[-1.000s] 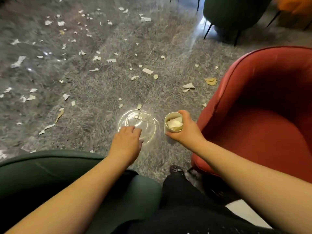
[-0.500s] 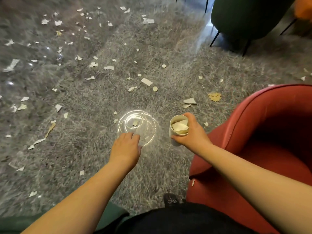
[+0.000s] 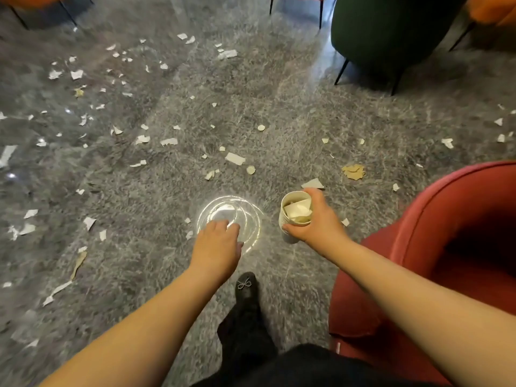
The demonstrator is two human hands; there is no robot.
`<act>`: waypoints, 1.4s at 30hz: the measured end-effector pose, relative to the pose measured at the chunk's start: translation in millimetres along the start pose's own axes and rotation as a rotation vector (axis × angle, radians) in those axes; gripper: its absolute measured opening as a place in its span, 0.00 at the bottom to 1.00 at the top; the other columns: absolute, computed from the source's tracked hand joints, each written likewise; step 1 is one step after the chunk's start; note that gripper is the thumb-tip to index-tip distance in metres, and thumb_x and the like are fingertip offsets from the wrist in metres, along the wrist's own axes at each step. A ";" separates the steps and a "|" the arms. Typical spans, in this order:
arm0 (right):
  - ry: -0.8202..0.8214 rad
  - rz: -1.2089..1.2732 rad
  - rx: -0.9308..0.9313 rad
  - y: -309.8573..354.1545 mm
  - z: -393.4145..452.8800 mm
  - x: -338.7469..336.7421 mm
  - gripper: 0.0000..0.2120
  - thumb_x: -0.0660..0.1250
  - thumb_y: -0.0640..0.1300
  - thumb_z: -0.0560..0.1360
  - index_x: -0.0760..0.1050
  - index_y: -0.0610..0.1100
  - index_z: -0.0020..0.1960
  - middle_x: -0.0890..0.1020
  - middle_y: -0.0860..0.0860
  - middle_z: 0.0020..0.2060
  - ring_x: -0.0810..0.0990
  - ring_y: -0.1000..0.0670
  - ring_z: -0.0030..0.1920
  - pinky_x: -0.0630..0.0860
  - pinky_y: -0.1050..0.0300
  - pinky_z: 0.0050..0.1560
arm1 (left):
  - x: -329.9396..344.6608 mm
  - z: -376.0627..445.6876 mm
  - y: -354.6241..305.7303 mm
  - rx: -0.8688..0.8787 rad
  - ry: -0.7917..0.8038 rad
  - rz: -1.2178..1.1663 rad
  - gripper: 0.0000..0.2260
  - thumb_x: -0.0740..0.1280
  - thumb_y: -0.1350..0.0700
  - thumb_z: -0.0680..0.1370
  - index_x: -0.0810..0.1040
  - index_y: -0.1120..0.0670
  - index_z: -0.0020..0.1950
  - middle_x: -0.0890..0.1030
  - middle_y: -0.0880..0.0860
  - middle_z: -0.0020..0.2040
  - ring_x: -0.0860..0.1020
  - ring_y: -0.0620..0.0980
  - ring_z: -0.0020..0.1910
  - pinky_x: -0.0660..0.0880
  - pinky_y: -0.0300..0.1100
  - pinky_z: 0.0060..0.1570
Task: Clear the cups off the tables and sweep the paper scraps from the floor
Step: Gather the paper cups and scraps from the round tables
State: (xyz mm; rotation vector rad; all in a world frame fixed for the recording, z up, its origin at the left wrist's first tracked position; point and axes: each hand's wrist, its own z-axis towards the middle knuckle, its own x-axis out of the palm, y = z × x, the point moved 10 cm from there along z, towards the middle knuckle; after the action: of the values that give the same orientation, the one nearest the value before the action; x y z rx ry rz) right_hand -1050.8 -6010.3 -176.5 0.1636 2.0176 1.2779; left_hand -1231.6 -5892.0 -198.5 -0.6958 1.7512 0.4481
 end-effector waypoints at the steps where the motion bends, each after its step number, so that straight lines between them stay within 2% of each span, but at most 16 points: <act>1: -0.014 0.016 0.005 1.4 12.3 -1.8 0.33 0.79 0.48 0.63 0.64 0.56 0.61 0.76 0.56 0.50 0.76 0.54 0.49 0.71 0.65 0.43 | -1.7 15.8 2.3 0.018 0.009 0.007 0.18 0.60 0.46 0.81 0.69 0.51 0.68 0.72 0.50 0.67 0.68 0.54 0.65 0.69 0.48 0.58; 3: -0.052 0.054 0.025 3.3 35.7 -7.5 0.33 0.79 0.47 0.64 0.65 0.54 0.62 0.76 0.54 0.53 0.76 0.52 0.52 0.73 0.61 0.46 | -6.7 48.9 5.4 0.071 0.027 0.031 0.18 0.60 0.45 0.81 0.69 0.51 0.69 0.71 0.51 0.67 0.68 0.54 0.65 0.70 0.48 0.57; 8: -0.186 0.090 0.140 3.3 85.2 -32.9 0.35 0.79 0.47 0.64 0.63 0.54 0.65 0.76 0.53 0.52 0.76 0.52 0.50 0.69 0.67 0.38 | -30.6 127.7 0.9 0.252 0.048 0.126 0.18 0.59 0.44 0.81 0.70 0.51 0.67 0.73 0.51 0.65 0.70 0.54 0.62 0.68 0.46 0.55; 11: -0.273 0.119 0.194 -2.0 107.3 -54.6 0.35 0.79 0.47 0.64 0.63 0.55 0.64 0.76 0.53 0.53 0.77 0.51 0.51 0.71 0.63 0.41 | -44.6 173.9 -11.0 0.340 0.064 0.156 0.18 0.59 0.44 0.81 0.70 0.51 0.68 0.73 0.51 0.66 0.70 0.54 0.63 0.70 0.46 0.56; 14: -0.344 0.123 0.251 -12.5 122.7 -80.4 0.35 0.79 0.48 0.64 0.63 0.57 0.62 0.76 0.55 0.52 0.76 0.52 0.50 0.69 0.65 0.38 | -56.7 217.0 -34.4 0.403 0.075 0.167 0.18 0.59 0.44 0.81 0.69 0.51 0.68 0.73 0.51 0.66 0.70 0.54 0.64 0.70 0.46 0.56; 18: -0.418 0.157 0.316 -36.5 145.1 -113.8 0.32 0.79 0.47 0.63 0.64 0.58 0.59 0.77 0.56 0.50 0.78 0.53 0.48 0.70 0.65 0.39 | -64.4 270.5 -75.7 0.490 0.093 0.184 0.19 0.57 0.44 0.82 0.69 0.51 0.69 0.73 0.52 0.66 0.69 0.55 0.65 0.70 0.47 0.60; 24: -0.466 0.171 0.363 -78.8 222.7 -191.7 0.38 0.79 0.47 0.63 0.63 0.54 0.67 0.78 0.53 0.53 0.78 0.51 0.50 0.71 0.63 0.41 | -86.2 374.7 -161.7 0.580 0.100 0.217 0.19 0.56 0.43 0.82 0.68 0.51 0.69 0.72 0.51 0.68 0.68 0.55 0.66 0.68 0.48 0.62; 27: -0.497 0.184 0.389 -94.8 261.3 -243.3 0.34 0.78 0.48 0.63 0.63 0.56 0.62 0.77 0.55 0.50 0.78 0.53 0.47 0.71 0.63 0.38 | -100.1 426.3 -203.8 0.607 0.111 0.239 0.19 0.56 0.43 0.82 0.68 0.50 0.69 0.72 0.51 0.67 0.68 0.55 0.65 0.69 0.48 0.61; 30: -0.537 0.173 0.410 -105.2 289.2 -297.0 0.32 0.78 0.49 0.62 0.60 0.65 0.55 0.75 0.62 0.45 0.75 0.61 0.43 0.67 0.70 0.30 | -116.5 468.1 -247.6 0.634 0.113 0.244 0.19 0.56 0.43 0.82 0.68 0.50 0.69 0.72 0.51 0.67 0.68 0.55 0.66 0.69 0.48 0.61; 32: -0.551 0.181 0.418 -112.2 304.7 -329.7 0.32 0.78 0.49 0.62 0.60 0.67 0.52 0.76 0.61 0.46 0.76 0.60 0.43 0.67 0.71 0.29 | -126.4 493.3 -275.2 0.644 0.114 0.236 0.19 0.56 0.43 0.82 0.68 0.50 0.69 0.72 0.51 0.68 0.68 0.55 0.66 0.68 0.48 0.60; 34: -0.569 0.177 0.433 -120.3 317.5 -356.8 0.32 0.78 0.49 0.63 0.61 0.63 0.56 0.77 0.58 0.48 0.77 0.54 0.46 0.69 0.68 0.33 | -134.3 513.6 -299.0 0.654 0.119 0.233 0.19 0.55 0.43 0.82 0.68 0.50 0.70 0.72 0.51 0.68 0.68 0.55 0.66 0.68 0.49 0.61; 36: -0.606 0.173 0.445 -128.7 327.7 -380.6 0.32 0.79 0.48 0.63 0.63 0.60 0.58 0.77 0.58 0.48 0.76 0.54 0.46 0.68 0.70 0.34 | -142.0 533.9 -320.5 0.668 0.120 0.232 0.20 0.55 0.43 0.82 0.67 0.50 0.71 0.72 0.51 0.68 0.68 0.55 0.67 0.68 0.49 0.61; 38: -0.639 0.174 0.443 -135.5 339.6 -401.9 0.33 0.79 0.47 0.63 0.63 0.60 0.58 0.75 0.60 0.46 0.76 0.55 0.44 0.67 0.72 0.34 | -149.2 557.4 -342.1 0.689 0.116 0.250 0.20 0.55 0.43 0.82 0.68 0.50 0.71 0.72 0.51 0.68 0.68 0.55 0.67 0.68 0.49 0.62; 42: -0.711 0.162 0.474 -159.5 367.9 -442.6 0.35 0.79 0.47 0.63 0.64 0.54 0.63 0.75 0.55 0.49 0.75 0.52 0.47 0.68 0.62 0.40 | -158.6 614.1 -389.3 0.733 0.114 0.315 0.19 0.55 0.43 0.82 0.68 0.50 0.69 0.73 0.52 0.67 0.68 0.55 0.66 0.69 0.49 0.61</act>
State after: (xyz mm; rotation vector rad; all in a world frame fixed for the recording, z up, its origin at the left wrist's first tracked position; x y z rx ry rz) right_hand -453.8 -6024.8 -170.6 0.8869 1.6467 0.6569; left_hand -497.7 -5768.7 -201.9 0.0781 1.9599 -0.0470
